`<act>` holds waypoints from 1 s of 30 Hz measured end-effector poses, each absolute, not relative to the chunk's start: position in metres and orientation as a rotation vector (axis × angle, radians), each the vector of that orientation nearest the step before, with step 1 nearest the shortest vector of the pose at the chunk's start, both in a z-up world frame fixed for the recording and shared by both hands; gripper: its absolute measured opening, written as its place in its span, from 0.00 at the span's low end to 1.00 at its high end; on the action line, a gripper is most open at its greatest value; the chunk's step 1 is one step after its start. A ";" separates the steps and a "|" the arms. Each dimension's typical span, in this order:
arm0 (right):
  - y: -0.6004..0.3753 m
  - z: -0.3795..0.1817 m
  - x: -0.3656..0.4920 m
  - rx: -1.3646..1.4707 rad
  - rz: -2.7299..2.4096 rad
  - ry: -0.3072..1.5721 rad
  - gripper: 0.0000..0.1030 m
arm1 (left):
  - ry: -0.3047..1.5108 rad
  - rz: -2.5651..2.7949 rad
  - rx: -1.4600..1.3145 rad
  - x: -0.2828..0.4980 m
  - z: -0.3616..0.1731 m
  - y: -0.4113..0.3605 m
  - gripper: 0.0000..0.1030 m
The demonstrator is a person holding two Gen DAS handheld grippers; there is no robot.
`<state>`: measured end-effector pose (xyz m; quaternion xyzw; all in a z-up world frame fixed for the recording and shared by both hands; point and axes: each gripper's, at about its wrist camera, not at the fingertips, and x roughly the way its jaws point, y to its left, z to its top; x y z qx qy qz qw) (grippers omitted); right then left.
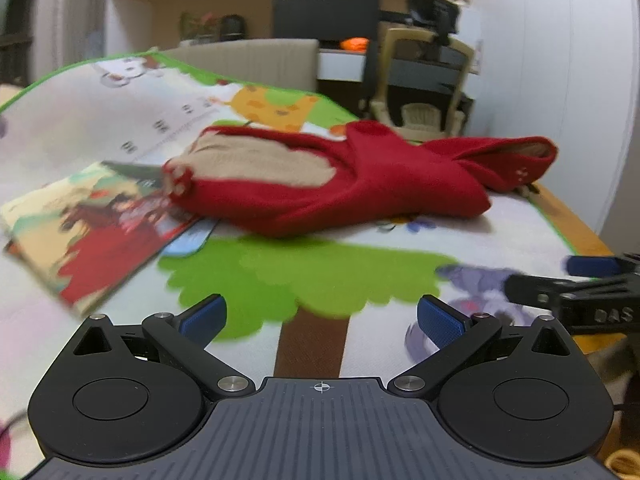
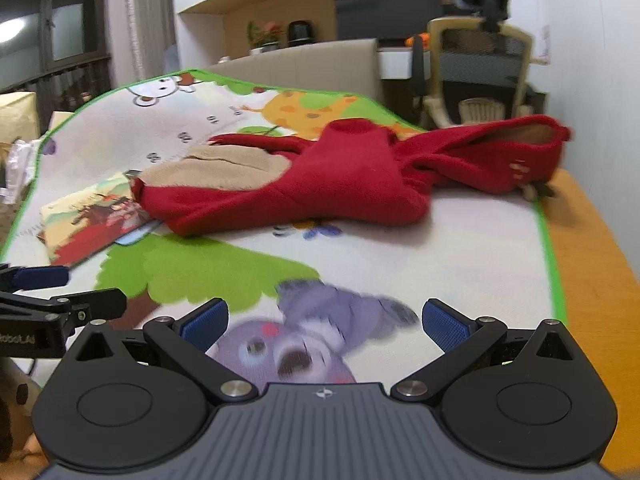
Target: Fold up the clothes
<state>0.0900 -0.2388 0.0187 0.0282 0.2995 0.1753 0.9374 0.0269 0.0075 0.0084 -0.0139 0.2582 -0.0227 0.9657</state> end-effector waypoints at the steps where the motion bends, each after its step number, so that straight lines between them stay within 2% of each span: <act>1: -0.239 0.021 0.099 0.067 0.376 0.625 1.00 | 0.516 -0.066 -0.028 0.034 0.014 0.011 1.00; 6: -0.247 0.011 0.145 0.219 0.449 0.773 1.00 | 0.546 -0.114 -0.074 0.092 0.037 0.037 1.00; 11: -0.264 -0.002 0.153 0.400 0.473 0.789 1.00 | 0.585 -0.054 -0.093 0.153 0.046 0.087 1.00; 15: -0.258 0.010 0.177 0.300 0.572 0.857 1.00 | 0.633 0.034 -0.160 0.193 0.036 0.135 1.00; 18: -0.254 0.043 0.205 0.204 0.579 0.722 1.00 | 0.641 0.019 -0.218 0.206 0.030 0.150 1.00; 24: -0.218 0.079 0.333 0.064 0.518 0.644 0.99 | 0.637 -0.053 -0.315 0.228 0.021 0.171 1.00; 26: -0.210 0.081 0.372 0.036 0.433 0.637 0.87 | 0.635 -0.075 -0.345 0.235 0.019 0.177 1.00; 27: -0.209 0.079 0.388 0.040 0.377 0.639 0.76 | 0.636 -0.081 -0.356 0.237 0.017 0.180 1.00; 28: -0.217 0.079 0.391 0.090 0.353 0.642 0.72 | 0.636 -0.086 -0.366 0.239 0.016 0.183 1.00; 30: -0.235 0.079 0.394 0.186 0.307 0.640 0.72 | 0.637 -0.097 -0.387 0.243 0.013 0.188 1.00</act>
